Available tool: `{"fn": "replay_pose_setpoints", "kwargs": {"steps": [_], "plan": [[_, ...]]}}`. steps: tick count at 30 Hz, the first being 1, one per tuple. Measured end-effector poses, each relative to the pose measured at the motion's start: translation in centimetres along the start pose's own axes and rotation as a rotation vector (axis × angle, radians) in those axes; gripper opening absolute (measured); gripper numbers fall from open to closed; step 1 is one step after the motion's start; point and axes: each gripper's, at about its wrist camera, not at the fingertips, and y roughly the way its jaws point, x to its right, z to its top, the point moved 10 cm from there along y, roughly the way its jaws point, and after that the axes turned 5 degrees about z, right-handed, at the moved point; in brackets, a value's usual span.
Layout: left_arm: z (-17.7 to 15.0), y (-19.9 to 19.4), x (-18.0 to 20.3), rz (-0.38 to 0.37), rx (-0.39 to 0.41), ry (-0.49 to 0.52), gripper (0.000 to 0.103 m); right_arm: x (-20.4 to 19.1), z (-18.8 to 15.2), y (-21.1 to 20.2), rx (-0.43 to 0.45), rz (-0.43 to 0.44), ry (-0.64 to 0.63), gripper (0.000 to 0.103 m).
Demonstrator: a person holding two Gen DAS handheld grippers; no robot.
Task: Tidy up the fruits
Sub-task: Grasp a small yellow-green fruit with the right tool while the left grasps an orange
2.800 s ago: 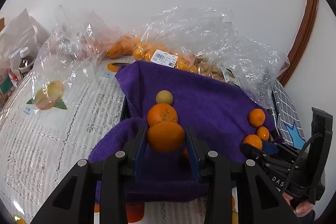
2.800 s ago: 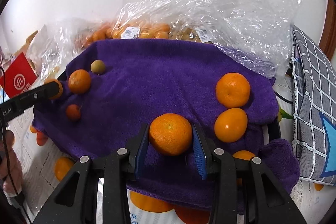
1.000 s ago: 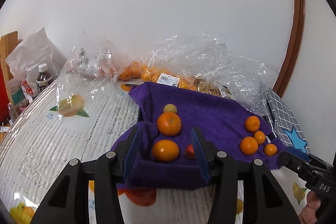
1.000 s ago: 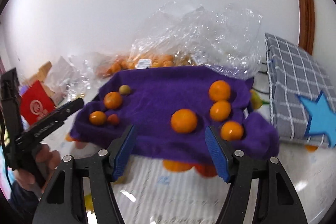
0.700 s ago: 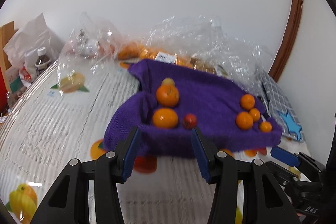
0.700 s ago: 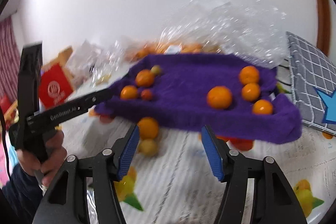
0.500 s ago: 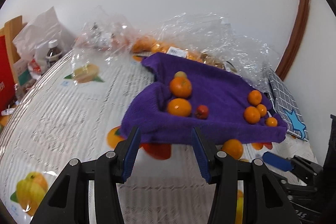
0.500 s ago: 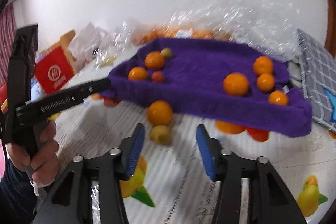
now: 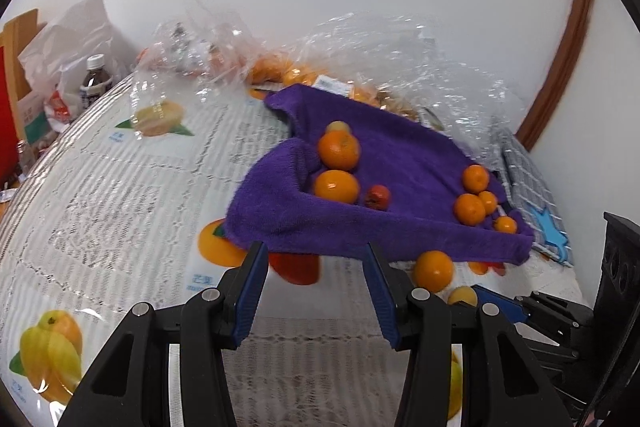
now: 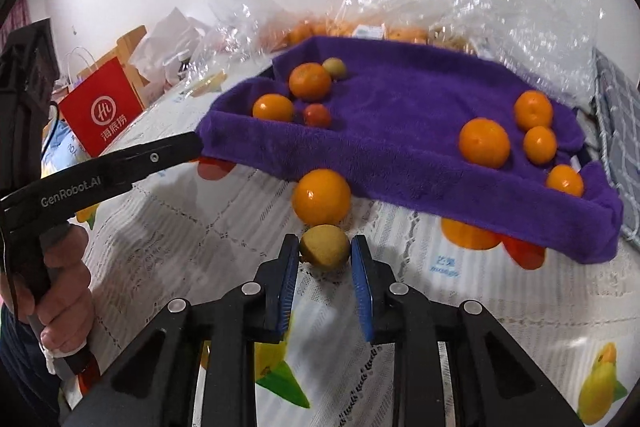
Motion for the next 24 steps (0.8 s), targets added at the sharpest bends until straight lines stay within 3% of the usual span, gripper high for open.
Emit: {"fn": "replay_pose_setpoints", "kwargs": {"steps": [5,19,24], "plan": [[-0.4,0.2,1.2,-0.012,-0.006,0.050,0.046,1.7,0.1,-2.0,0.051,-0.055,0.023,0.026],[-1.8,1.6,4.6,-0.101,-0.086,0.129,0.046,12.8,-3.3,-8.1,0.111,-0.232,0.153,0.027],[-2.2,2.5,7.7,-0.162,-0.122,0.114,0.046,15.3,-4.1,-8.8,0.116,-0.230,0.224,0.027]]}}
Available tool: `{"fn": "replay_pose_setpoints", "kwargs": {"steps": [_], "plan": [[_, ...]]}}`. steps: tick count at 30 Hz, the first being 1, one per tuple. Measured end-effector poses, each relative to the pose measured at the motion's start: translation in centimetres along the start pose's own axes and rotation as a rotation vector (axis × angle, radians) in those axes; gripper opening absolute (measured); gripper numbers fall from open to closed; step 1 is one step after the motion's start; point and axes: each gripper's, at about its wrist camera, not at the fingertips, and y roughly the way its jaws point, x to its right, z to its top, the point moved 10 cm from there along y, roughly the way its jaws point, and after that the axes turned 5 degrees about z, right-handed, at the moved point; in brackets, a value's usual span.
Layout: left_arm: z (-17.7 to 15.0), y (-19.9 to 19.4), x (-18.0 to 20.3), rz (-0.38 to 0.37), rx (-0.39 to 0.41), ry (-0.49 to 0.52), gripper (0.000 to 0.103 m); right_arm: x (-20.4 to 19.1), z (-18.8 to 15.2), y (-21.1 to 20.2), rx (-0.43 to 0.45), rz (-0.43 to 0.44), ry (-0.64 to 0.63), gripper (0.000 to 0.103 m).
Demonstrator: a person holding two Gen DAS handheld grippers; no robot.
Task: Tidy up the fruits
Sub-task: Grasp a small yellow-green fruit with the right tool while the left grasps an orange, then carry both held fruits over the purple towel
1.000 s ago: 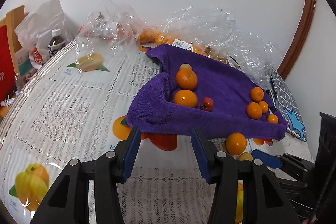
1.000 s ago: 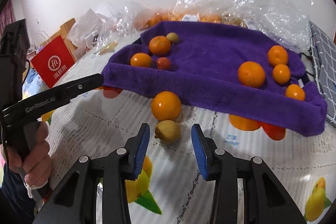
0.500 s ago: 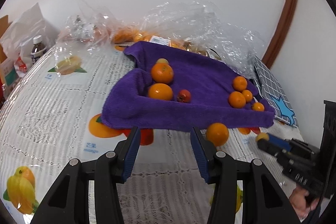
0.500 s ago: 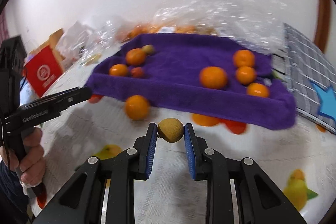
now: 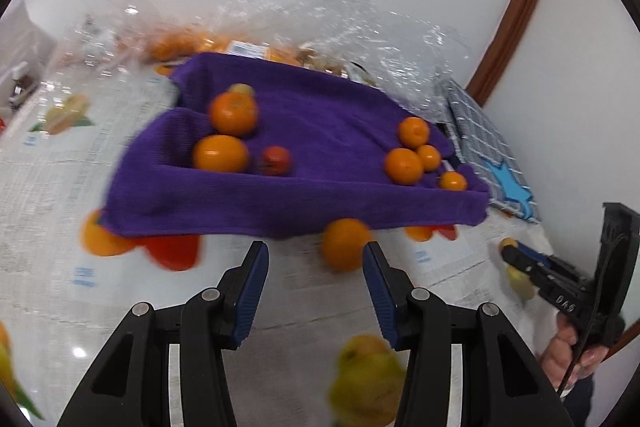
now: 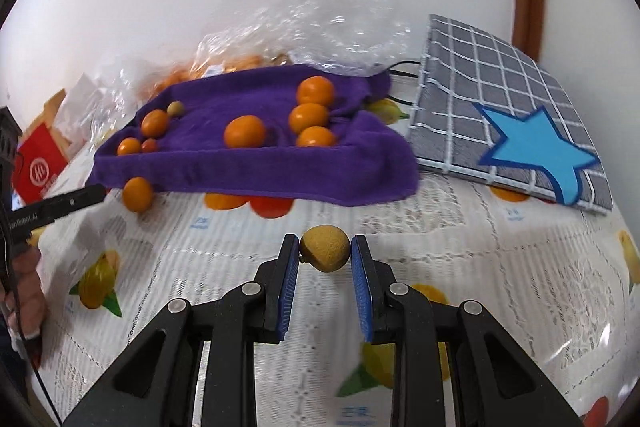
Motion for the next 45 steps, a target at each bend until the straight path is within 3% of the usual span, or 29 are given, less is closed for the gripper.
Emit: {"fn": "replay_pose_setpoints", "kwargs": {"steps": [7,9,10,22,30,37,40,45], "plan": [[-0.2,2.5,2.2,0.034,-0.050,0.050,0.046,0.9,-0.1,-0.2,0.002,0.002,0.046,0.027],[-0.4,3.0,2.2,0.052,-0.063,0.059,0.033,0.8,-0.2,-0.1,-0.001,0.000,0.045,0.027],[-0.4,3.1,2.0,0.057,-0.067,0.060,0.033,0.8,-0.2,0.0,-0.006,0.003,0.046,0.027],[-0.1,0.9,0.4,0.048,0.015,-0.016,0.033,0.6,-0.1,-0.4,0.017,0.004,0.037,0.027],[0.5,-0.4,-0.3,0.029,0.068,-0.054,0.033,-1.2,-0.2,-0.9,0.031,0.099,0.017,0.027],[0.2,-0.6,-0.8,0.031,0.063,-0.080,0.033,-2.6,-0.2,-1.2,0.025,0.188,0.015,0.027],[0.4,-1.1,-1.0,0.016,0.059,-0.084,0.033,-3.0,1.0,-1.6,0.027,0.181,-0.001,0.027],[3.5,-2.9,-2.0,0.005,0.086,-0.115,0.033,-3.5,4.9,-2.6,0.067,0.165,-0.041,0.027]]}}
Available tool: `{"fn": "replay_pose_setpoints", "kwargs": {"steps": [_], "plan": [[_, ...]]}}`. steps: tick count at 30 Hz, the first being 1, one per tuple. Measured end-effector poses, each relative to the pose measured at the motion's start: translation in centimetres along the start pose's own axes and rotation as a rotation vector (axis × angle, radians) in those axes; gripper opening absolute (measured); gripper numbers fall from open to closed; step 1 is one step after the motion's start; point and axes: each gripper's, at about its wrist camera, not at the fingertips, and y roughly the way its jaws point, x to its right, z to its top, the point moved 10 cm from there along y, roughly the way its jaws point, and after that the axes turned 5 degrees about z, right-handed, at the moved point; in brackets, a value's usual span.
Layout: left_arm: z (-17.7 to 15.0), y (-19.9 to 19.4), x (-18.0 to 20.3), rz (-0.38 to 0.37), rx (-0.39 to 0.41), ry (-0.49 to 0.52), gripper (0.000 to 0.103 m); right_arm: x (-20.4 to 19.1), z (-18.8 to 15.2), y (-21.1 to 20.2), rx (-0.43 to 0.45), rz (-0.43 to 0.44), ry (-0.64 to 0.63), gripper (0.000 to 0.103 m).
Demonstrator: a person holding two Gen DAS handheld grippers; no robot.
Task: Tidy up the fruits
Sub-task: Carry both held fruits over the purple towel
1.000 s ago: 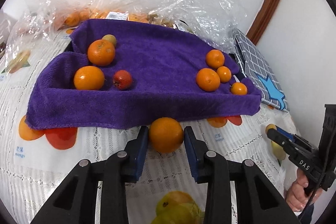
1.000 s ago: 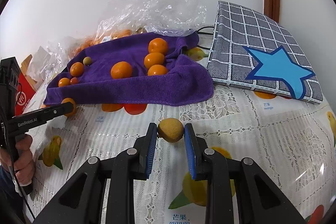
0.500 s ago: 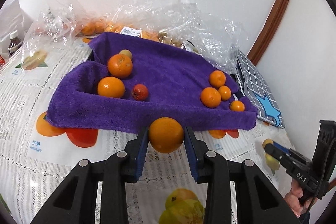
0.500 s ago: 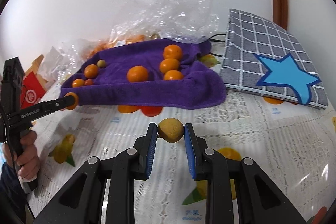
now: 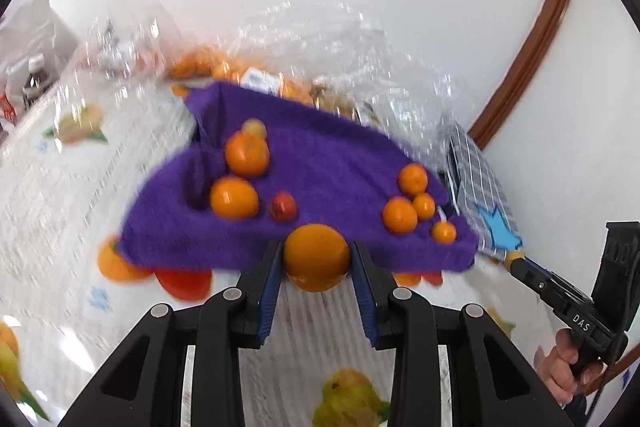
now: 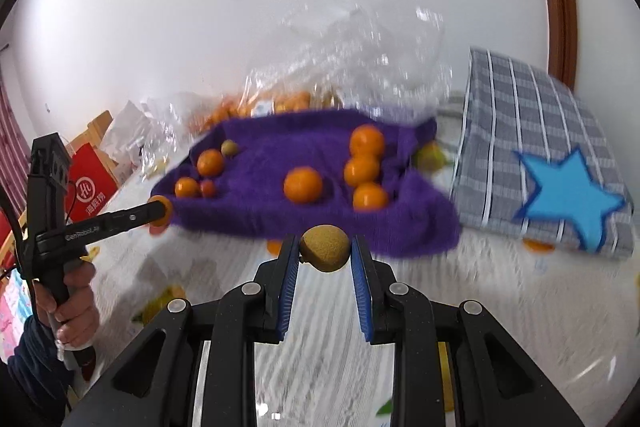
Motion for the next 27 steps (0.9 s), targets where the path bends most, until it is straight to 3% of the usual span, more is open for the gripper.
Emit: {"fn": "replay_pose_setpoints", "kwargs": {"steps": [7,11,17,22,27], "plan": [[5.7,-0.8,-0.5,0.073,0.034,0.037,0.033,-0.2,6.0,0.9,0.053,-0.012,-0.018,0.027],[8.3,-1.1,-0.5,0.040,0.044,0.025,0.033,-0.4,10.0,1.3,0.097,-0.013,-0.022,0.027],[11.8,-1.2,-1.7,0.079,0.068,0.019,0.033,-0.7,14.7,2.6,0.133,-0.026,-0.043,0.027],[13.4,-0.2,-3.3,0.109,0.067,0.008,0.033,-0.2,15.3,5.6,0.089,-0.024,-0.027,0.027],[13.4,2.2,-4.3,0.103,0.025,-0.011,0.033,0.5,13.2,9.7,0.006,-0.002,0.008,0.027]]}}
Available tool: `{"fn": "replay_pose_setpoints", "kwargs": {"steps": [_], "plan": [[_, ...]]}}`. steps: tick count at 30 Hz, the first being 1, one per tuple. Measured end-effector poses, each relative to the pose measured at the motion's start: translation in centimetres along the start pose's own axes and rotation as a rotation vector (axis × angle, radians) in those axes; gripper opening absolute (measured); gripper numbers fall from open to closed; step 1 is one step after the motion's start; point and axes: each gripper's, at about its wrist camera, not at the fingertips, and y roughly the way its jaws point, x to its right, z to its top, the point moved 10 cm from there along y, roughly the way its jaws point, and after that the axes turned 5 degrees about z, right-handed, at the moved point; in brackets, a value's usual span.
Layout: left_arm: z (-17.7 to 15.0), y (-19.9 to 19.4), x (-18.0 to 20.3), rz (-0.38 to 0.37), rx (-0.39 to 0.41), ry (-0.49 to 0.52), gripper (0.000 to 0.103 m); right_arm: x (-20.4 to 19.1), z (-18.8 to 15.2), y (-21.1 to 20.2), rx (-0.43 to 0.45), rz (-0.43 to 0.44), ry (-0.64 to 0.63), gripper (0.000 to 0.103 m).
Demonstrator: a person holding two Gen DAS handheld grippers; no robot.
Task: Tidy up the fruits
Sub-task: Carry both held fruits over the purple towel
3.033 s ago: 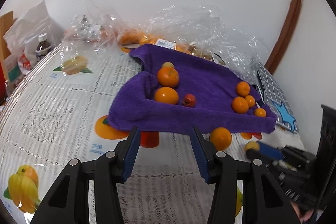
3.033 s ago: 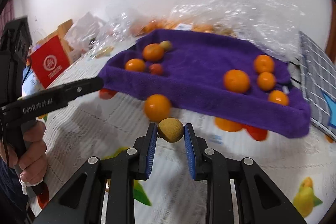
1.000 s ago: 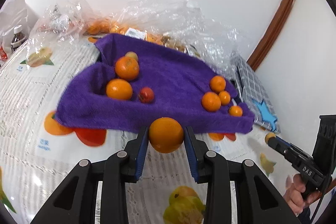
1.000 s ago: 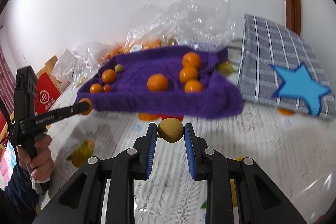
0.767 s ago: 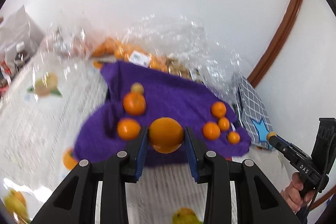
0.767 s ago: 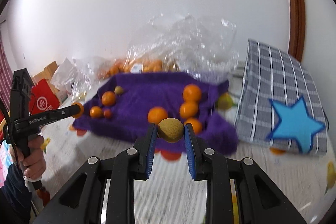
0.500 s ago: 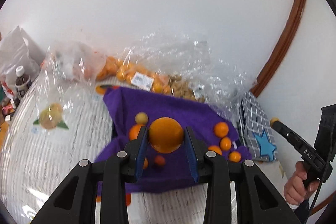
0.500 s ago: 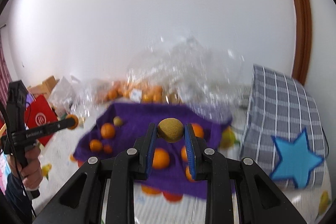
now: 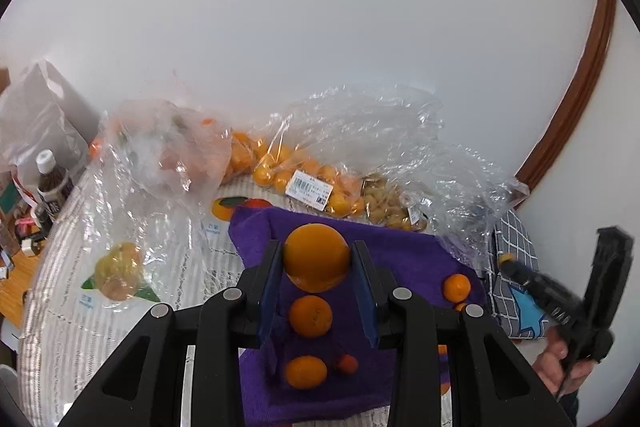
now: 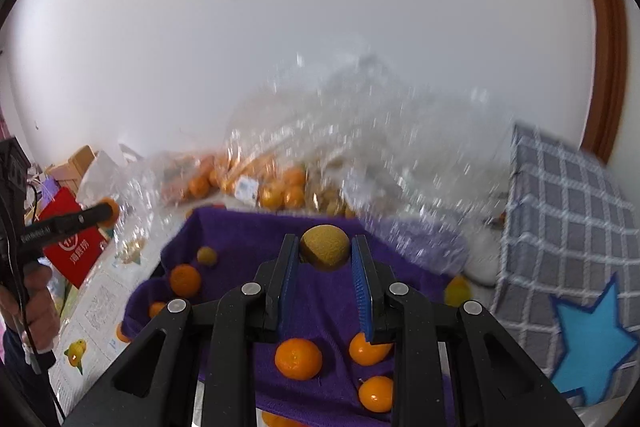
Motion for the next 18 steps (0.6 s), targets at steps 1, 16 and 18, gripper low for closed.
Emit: {"fn": "replay_pose_setpoints", "kwargs": {"steps": [1,16,18], "plan": [[-0.1,0.4,0.0,-0.002,-0.010,-0.001,0.033,0.1,-0.5,0.8,-0.017,-0.003,0.000,0.027],[-3.7,9.0,4.6,-0.033,-0.224,0.105,0.033,0.3,-6.1,7.8,-0.227,-0.023,-0.039,0.027],[-4.0,9.7,5.0,-0.033,-0.251,0.111,0.033,0.5,-6.5,8.1,-0.244,-0.031,-0.042,0.027]]}}
